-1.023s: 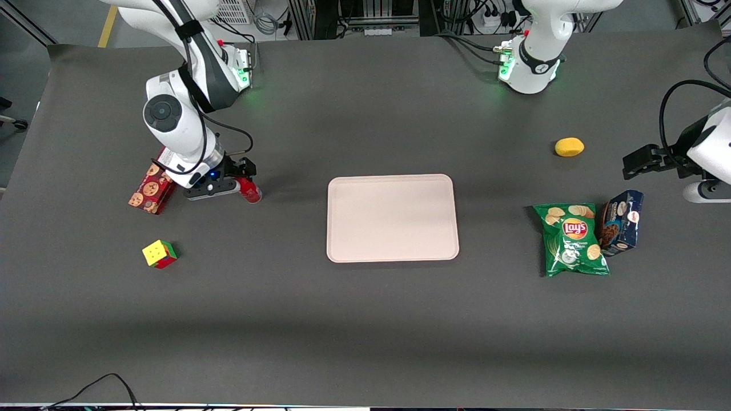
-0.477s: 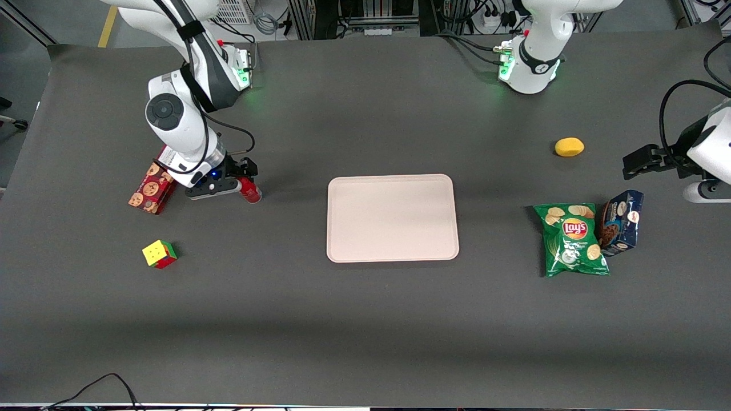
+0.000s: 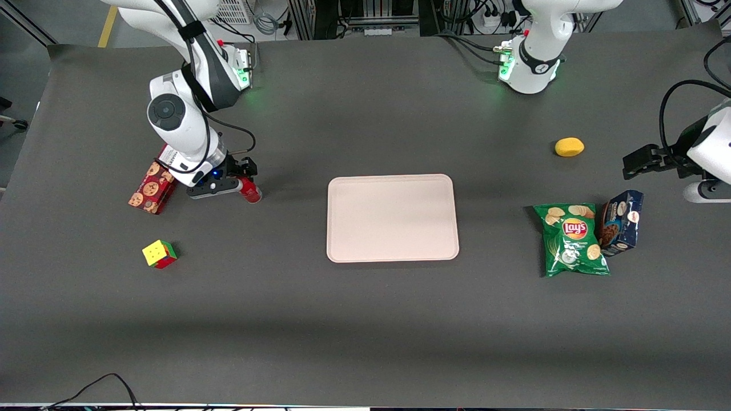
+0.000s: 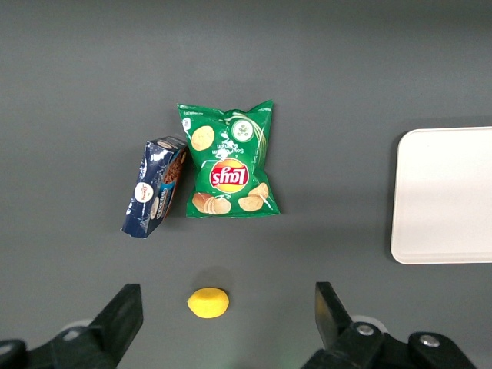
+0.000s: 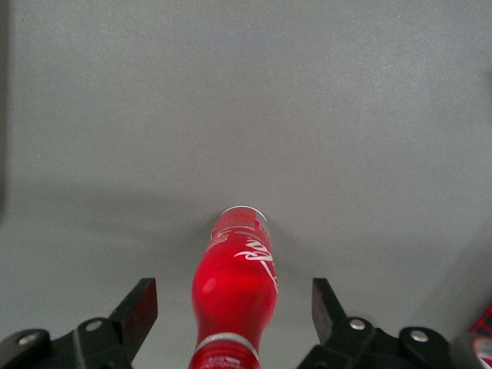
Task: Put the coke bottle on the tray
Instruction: 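Lower the open right gripper around the red bottle's neck, then close the right gripper on the bottle and lift it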
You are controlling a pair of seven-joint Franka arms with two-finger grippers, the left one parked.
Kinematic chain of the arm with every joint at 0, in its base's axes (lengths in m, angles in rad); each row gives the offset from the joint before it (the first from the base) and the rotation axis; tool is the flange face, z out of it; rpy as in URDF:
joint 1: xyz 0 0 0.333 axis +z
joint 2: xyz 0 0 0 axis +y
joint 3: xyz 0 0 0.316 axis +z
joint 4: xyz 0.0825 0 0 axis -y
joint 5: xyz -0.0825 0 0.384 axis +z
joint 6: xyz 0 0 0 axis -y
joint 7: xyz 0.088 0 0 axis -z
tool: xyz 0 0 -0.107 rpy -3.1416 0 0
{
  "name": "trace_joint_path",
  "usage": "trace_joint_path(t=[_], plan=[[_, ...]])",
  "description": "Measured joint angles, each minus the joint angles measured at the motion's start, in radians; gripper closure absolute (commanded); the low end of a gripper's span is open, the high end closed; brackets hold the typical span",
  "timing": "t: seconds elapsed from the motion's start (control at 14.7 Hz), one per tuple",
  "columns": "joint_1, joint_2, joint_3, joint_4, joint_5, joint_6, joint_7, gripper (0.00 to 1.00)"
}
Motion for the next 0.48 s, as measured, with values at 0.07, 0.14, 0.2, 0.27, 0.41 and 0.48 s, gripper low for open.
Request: trace_joint_path(t=[0.07, 0.14, 0.2, 0.27, 0.41, 0.48], plan=[[0.0, 0.0, 0.0, 0.0, 0.0, 0.0, 0.001, 0.23], [0.0, 0.0, 0.0, -0.001, 0.0, 0.0, 0.001, 0.33], [0.0, 0.0, 0.0, -0.002, 0.0, 0.0, 0.001, 0.46], [0.0, 0.0, 0.0, -0.003, 0.0, -0.001, 0.002, 0.57], [0.0, 0.0, 0.0, -0.005, 0.0, -0.002, 0.003, 0.74], [0.0, 0.0, 0.0, -0.006, 0.0, -0.002, 0.003, 0.83]])
